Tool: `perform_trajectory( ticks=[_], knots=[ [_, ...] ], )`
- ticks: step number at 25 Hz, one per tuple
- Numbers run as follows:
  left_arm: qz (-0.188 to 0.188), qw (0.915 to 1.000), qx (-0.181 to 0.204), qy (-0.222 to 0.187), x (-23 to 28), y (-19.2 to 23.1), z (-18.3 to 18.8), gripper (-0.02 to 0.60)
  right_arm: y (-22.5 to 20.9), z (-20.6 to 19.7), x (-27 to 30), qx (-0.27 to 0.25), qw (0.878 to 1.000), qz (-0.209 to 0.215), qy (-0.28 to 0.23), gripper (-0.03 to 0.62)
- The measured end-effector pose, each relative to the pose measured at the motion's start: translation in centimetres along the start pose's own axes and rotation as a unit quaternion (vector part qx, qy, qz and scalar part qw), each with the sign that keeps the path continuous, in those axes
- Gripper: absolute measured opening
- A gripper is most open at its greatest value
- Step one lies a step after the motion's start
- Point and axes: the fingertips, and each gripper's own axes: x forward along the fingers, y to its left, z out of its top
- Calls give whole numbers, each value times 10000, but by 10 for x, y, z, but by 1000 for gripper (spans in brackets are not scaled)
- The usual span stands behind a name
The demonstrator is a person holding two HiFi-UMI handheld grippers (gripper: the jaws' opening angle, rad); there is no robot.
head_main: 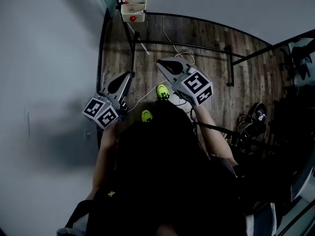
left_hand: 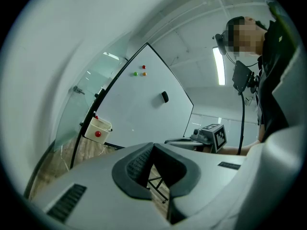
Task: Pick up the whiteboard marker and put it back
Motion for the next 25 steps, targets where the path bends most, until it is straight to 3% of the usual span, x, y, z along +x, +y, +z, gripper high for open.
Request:
perform_trajectory(
  ticks=[25],
  knots=[
    [1059, 9942, -182, 3, 149, 74, 34, 15, -153, 26, 81, -483, 9925, 1121, -70, 14]
  ],
)
